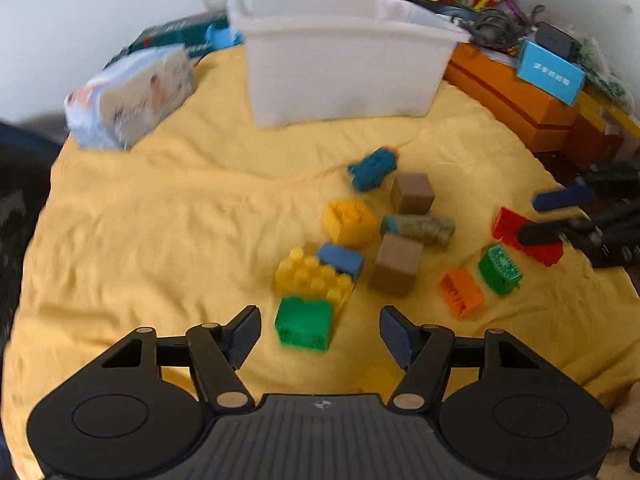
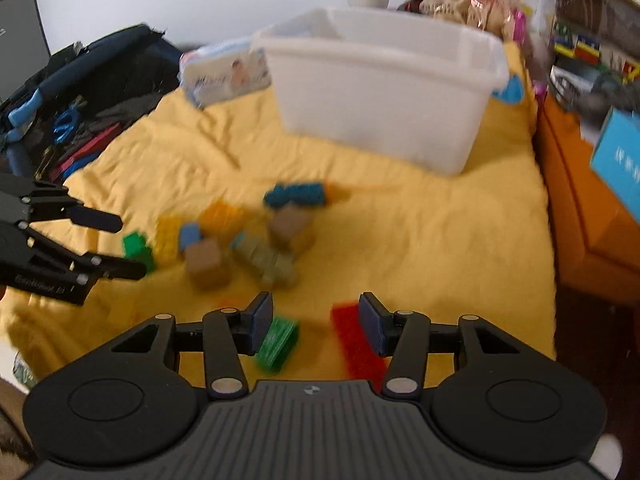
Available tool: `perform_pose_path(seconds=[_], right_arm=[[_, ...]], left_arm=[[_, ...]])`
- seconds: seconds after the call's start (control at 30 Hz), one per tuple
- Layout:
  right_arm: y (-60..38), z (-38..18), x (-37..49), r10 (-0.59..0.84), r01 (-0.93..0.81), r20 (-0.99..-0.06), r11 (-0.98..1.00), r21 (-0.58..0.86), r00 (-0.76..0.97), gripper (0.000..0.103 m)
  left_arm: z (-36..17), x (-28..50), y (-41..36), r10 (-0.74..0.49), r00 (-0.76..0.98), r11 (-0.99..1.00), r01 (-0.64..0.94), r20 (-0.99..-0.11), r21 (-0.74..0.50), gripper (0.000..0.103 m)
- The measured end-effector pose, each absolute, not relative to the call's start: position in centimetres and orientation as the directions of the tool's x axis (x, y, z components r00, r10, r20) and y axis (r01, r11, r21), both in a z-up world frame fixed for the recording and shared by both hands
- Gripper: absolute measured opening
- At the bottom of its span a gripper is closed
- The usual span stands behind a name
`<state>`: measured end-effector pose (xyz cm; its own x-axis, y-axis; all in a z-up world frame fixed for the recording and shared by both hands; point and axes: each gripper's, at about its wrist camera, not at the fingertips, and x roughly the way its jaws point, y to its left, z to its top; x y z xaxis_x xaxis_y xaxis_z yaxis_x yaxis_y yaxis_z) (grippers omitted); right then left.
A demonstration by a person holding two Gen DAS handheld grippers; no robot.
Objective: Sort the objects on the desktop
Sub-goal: 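Grasp a green block with the left gripper while the right grasps a yellow block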
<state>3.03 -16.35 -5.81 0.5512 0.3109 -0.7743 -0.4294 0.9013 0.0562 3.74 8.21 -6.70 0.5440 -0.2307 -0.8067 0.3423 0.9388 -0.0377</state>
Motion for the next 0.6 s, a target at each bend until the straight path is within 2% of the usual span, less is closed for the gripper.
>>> perform_pose_path(seconds=[0.1, 0.13, 0.17, 0.43, 0.6], right_arm=[[-15.9, -6.3, 2.0, 0.314, -0.435, -0.784, 0.898, 0.063, 0.535, 0.052], [-15.7, -6.3, 1.8, 0.314, -0.439, -0.786, 0.896, 0.061, 0.532, 0.052], [-15.4, -6.2, 1.5, 0.314, -0.445, -0.785, 0.894, 0.055, 0.533, 0.052], [-12.6, -5.5, 0.5, 0.375, -0.556, -0.754, 0.831, 0.016, 0.539, 0.052], [-9.0, -5.8, 1.4, 0.423, -0.630, -0.743, 0.776, 0.001, 0.519, 0.052]], left_arm=[[-7.4, 4.5, 8.5, -0.219, 0.564, 0.945, 0.325, -0.796, -0.030, 0.054], [-7.6, 4.8, 8.5, -0.212, 0.562, 0.946, 0.322, -0.799, -0.025, 0.042], [-7.8, 5.0, 8.6, -0.215, 0.556, 0.947, 0.320, -0.803, -0.032, 0.036], [-8.5, 0.5, 10.1, -0.234, 0.566, 0.940, 0.340, -0.790, -0.034, 0.034], [-9.2, -1.8, 11.6, -0.245, 0.561, 0.948, 0.310, -0.791, -0.073, 0.036]])
